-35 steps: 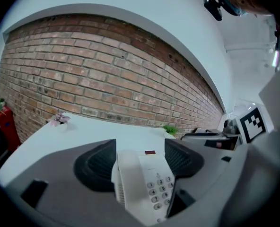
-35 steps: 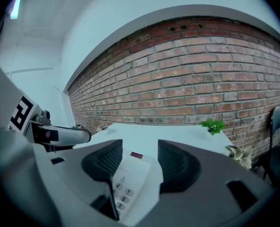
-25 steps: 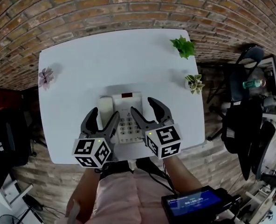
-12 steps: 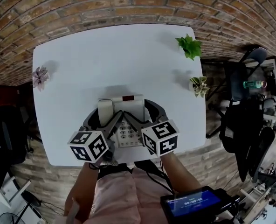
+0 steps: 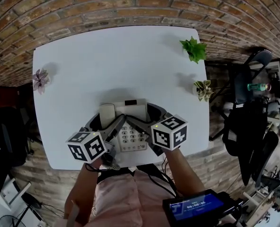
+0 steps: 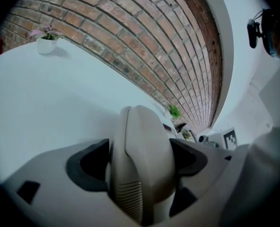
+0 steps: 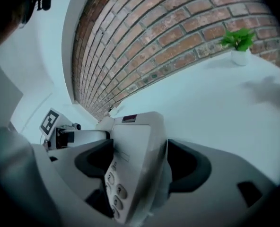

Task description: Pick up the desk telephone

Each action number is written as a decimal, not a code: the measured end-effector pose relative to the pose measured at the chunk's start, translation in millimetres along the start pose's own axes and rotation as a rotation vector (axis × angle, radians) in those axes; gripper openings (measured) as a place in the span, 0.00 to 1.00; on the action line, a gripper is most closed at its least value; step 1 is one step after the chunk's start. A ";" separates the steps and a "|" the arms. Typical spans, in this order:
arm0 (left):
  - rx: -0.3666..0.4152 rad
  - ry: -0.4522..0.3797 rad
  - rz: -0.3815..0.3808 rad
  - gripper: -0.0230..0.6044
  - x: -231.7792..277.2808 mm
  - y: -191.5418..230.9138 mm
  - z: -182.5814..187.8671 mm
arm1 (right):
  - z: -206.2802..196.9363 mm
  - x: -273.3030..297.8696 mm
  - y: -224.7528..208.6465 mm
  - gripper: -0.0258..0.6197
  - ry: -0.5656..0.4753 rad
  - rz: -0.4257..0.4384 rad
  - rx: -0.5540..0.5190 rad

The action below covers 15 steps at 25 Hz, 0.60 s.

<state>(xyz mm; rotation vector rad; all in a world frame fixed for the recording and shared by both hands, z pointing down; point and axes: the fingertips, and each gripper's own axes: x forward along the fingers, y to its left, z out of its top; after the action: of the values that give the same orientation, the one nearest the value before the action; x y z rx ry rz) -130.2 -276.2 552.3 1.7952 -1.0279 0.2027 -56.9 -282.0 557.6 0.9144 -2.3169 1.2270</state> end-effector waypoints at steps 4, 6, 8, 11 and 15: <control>0.012 0.012 -0.009 0.66 0.4 -1.5 -1.3 | 0.7 -1.6 0.7 0.58 -0.036 0.049 0.008; 0.000 0.006 -0.021 0.67 -0.8 -0.9 -0.8 | 2.4 -4.3 2.3 0.56 -0.068 0.053 -0.018; -0.027 -0.001 -0.042 0.68 -2.6 -0.8 -2.0 | 3.8 -6.8 5.2 0.55 -0.097 0.067 -0.045; -0.074 -0.021 -0.078 0.71 -6.7 -3.2 -5.0 | 5.8 -10.6 9.2 0.55 -0.135 0.090 -0.084; -0.096 -0.034 -0.130 0.73 -14.8 -6.3 -8.6 | 7.5 -15.1 13.7 0.55 -0.180 0.120 -0.128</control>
<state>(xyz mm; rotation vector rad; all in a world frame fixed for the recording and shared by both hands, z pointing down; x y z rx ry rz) -132.3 -260.2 543.8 1.7759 -0.9252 0.0418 -55.6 -276.9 536.5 0.8857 -2.5922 1.0647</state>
